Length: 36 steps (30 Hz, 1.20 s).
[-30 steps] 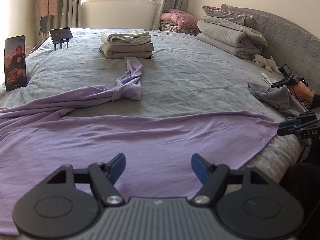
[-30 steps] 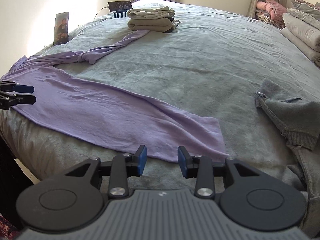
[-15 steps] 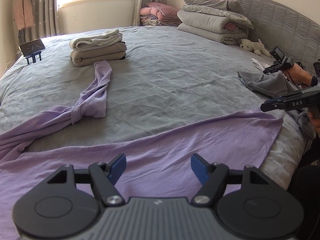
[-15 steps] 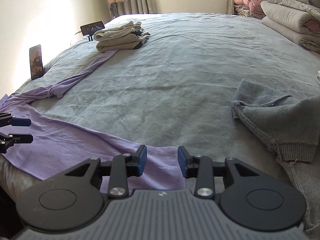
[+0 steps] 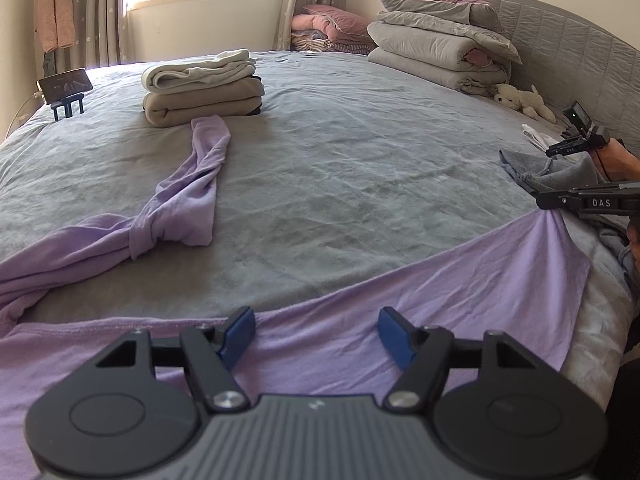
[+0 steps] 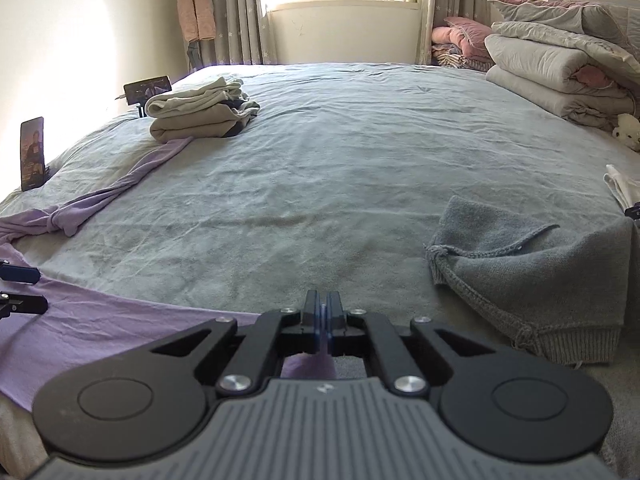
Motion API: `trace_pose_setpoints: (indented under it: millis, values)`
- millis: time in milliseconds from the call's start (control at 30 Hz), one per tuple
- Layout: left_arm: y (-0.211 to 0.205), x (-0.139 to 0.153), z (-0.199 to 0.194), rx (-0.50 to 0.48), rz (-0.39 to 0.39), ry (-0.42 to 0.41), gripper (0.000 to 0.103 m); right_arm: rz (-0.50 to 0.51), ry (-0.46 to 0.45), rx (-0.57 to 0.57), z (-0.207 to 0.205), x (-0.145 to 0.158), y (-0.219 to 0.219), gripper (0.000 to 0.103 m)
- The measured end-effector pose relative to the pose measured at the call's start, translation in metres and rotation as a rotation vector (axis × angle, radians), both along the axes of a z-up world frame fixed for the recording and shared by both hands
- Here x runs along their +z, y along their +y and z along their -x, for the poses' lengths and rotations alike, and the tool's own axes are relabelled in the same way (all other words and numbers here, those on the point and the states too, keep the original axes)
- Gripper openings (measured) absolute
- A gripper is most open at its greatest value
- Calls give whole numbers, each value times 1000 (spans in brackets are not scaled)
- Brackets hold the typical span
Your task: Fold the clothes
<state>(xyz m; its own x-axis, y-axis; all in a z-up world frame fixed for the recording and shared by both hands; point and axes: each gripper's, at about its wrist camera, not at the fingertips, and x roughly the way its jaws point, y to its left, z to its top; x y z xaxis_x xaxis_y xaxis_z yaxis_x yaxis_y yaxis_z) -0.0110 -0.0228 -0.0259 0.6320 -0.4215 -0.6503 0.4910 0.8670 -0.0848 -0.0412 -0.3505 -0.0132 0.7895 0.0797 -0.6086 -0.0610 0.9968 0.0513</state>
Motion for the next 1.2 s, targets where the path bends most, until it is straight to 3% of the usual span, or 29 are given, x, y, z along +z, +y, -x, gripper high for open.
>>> trace_pose_setpoints:
  millis: [200, 233, 300, 333, 367, 400, 733, 867, 1000, 1200]
  values:
    - [1, 2, 4, 27, 10, -11, 70, 54, 43, 6, -6, -16, 8, 6]
    - [3, 4, 6, 29, 9, -17, 70, 47, 42, -2, -4, -14, 8, 14]
    - [9, 7, 11, 34, 8, -33, 70, 40, 46, -12, 1, -11, 7, 17]
    - [12, 8, 13, 41, 6, -37, 70, 37, 47, -17, 4, -9, 6, 25]
    - [16, 9, 15, 51, 3, -39, 70, 32, 45, -22, 8, -7, 5, 40]
    - [19, 10, 16, 61, 2, -39, 70, 25, 39, -26, 12, -5, 3, 45]
    - [50, 10, 24, 123, 19, -49, 70, -28, 47, -23, 48, 0, 7, 47]
    - [60, 13, 25, 157, 60, -34, 69, -63, 59, -41, 62, -2, 4, 47]
    - [50, 19, 39, 69, 82, -49, 69, -113, 74, -78, 69, -6, -4, 47]
    - [7, 13, 67, -191, 170, -49, 69, -187, 74, -98, 72, -11, -11, 45]
